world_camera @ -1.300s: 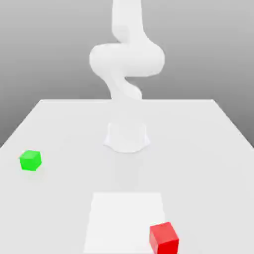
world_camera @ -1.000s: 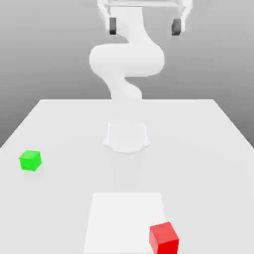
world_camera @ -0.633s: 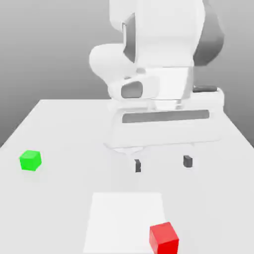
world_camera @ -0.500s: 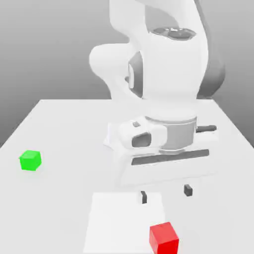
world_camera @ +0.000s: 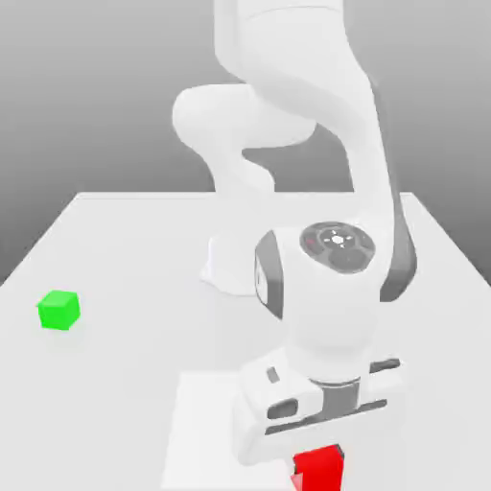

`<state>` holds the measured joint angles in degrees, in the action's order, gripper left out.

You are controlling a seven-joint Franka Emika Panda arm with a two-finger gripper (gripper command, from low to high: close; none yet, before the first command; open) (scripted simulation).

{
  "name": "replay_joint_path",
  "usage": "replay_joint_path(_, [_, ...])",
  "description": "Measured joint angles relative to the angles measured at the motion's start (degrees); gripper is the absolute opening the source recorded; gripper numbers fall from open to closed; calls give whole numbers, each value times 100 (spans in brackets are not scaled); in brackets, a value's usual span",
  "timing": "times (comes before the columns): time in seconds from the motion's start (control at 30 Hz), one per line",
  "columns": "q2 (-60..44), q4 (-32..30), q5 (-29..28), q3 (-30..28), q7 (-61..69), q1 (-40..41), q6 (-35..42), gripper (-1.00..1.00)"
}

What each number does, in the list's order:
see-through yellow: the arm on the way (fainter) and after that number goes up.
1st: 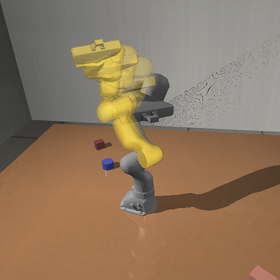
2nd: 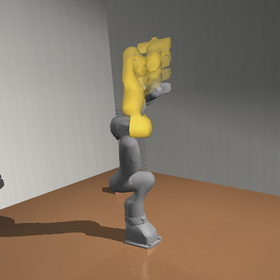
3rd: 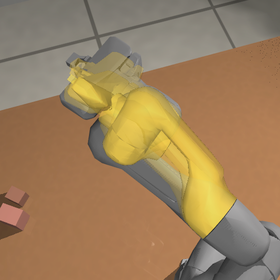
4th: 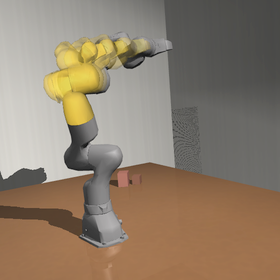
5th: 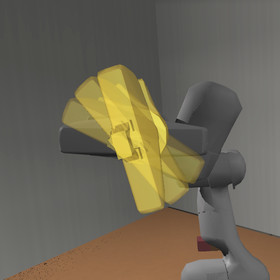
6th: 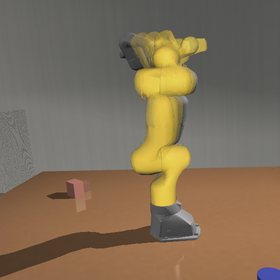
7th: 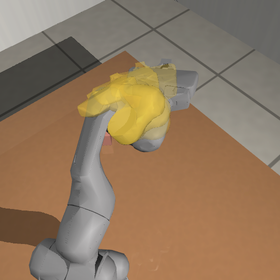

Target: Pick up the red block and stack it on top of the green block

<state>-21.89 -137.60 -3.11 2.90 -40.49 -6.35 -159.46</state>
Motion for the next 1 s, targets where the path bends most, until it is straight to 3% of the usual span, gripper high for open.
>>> replay_joint_path(0.13, [744,-143,90,13,83,100,600,-100])
replay_joint_path(0.37, [1559,-826,-248,-1147,81,1096,689,-100])
replay_joint_path(0.57, [2377,-1558,-655,-2051,105,3447,721,-100])
replay_joint_path(0.77, [3049,-2248,-734,-2827,316,4356,710,-100])
replay_joint_path(0.87, [2982,-2396,-533,-3116,520,4531,506,-100])
replay_joint_path(1.0, [2418,-2394,134,-3177,1000,4355,-16,-100])
